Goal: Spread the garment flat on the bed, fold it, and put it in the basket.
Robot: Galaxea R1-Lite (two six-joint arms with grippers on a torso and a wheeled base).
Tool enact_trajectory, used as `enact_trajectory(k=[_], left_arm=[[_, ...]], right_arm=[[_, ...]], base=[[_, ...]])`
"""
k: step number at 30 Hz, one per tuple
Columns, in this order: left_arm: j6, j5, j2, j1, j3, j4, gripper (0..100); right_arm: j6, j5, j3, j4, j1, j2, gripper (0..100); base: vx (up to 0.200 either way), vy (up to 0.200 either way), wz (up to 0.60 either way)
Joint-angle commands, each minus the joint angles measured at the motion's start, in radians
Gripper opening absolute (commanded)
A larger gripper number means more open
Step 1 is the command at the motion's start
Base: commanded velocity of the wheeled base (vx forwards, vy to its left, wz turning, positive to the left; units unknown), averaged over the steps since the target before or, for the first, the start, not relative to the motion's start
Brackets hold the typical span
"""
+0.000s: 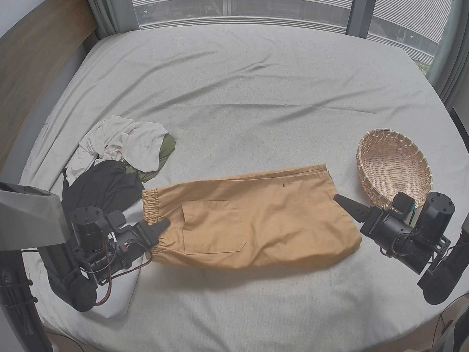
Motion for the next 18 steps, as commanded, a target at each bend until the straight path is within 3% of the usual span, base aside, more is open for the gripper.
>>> enact_trajectory(k=[1,10,18], left_arm=[[0.003,-0.005,-0.066,0.033,0.046,-0.001,0],[0.062,-0.008,-0.066,0.056,0.086,-0.001,0],[0.063,-0.008,-0.072,0.021,0.060,-0.002,0]], right_arm=[[0.001,0.001,-0.021,-0.001,0.002,0.057,100],[0.004,0.001,-0.027,-0.001,0.019,0.060,100],[0.005,0.001,-0.027,-0.001,0.033,0.068,100]], base=[[0.000,0.000,0.00],[0.000,0.000,0.00],[0.000,0.000,0.00]])
